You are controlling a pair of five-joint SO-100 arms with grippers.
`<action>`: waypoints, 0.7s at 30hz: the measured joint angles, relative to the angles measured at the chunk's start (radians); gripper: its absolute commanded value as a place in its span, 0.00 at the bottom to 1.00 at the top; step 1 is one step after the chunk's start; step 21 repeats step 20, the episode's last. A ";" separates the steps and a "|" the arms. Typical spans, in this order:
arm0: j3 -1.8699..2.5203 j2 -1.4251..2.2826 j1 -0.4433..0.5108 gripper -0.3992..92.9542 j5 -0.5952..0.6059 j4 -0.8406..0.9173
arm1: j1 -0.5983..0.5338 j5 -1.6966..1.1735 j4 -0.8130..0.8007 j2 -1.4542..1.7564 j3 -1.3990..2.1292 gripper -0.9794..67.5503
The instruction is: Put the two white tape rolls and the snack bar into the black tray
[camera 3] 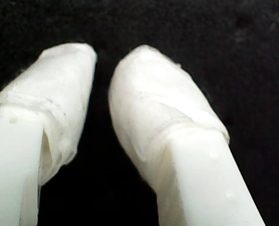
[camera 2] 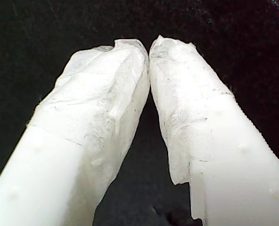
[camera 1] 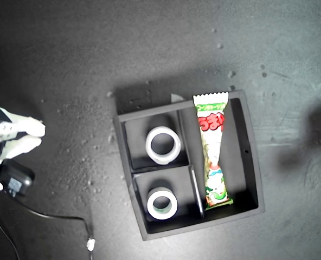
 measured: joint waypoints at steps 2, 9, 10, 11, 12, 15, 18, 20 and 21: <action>0.000 0.000 0.000 0.03 -0.002 0.014 | 0.012 0.025 0.067 0.002 0.000 0.01; 0.000 0.000 0.000 0.03 -0.002 0.014 | 0.021 0.084 0.109 0.012 0.000 0.01; 0.000 0.000 0.000 0.03 -0.002 0.014 | 0.021 0.084 0.109 0.012 0.000 0.01; 0.000 0.000 0.000 0.03 -0.002 0.014 | 0.021 0.084 0.109 0.012 0.000 0.01; 0.000 0.000 0.000 0.03 -0.002 0.014 | 0.021 0.084 0.109 0.012 0.000 0.01; 0.000 0.000 0.000 0.03 -0.002 0.014 | 0.021 0.084 0.112 0.012 0.000 0.01; 0.000 0.000 0.000 0.03 -0.002 0.014 | 0.021 0.084 0.112 0.012 0.000 0.02; 0.000 0.000 0.000 0.03 -0.002 0.014 | 0.021 0.084 0.112 0.012 0.000 0.02; 0.000 0.000 0.000 0.03 -0.002 0.014 | 0.021 0.084 0.112 0.012 0.000 0.02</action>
